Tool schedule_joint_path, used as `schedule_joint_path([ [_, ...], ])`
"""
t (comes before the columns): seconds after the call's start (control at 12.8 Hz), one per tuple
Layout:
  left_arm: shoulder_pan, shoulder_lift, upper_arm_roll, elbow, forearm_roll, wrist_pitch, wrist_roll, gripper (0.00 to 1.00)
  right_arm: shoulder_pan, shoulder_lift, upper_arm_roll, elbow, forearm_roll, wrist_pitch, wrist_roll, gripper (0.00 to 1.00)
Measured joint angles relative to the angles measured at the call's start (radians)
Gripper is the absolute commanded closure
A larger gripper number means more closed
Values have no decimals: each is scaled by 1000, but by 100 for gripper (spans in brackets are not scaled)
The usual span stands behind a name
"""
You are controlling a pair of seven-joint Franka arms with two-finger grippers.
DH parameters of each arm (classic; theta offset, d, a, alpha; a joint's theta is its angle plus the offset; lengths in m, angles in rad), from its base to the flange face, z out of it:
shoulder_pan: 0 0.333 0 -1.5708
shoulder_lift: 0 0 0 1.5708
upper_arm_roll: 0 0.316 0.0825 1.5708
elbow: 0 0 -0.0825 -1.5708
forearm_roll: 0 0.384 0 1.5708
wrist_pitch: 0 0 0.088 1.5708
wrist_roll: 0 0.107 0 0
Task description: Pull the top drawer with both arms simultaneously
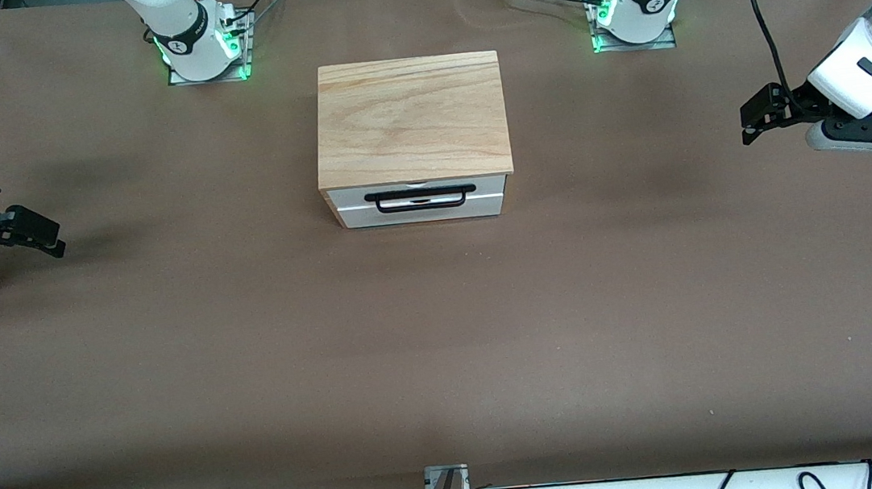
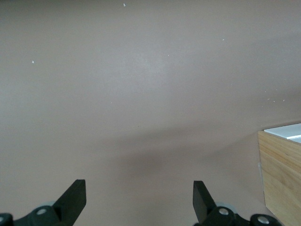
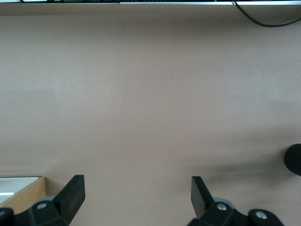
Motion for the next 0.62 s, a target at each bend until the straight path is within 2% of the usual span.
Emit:
schedule_joint_path([
  [0.62,0,0,-3,0,0,0,-2,0,-4,1,-2,0,0,-8,1,0],
])
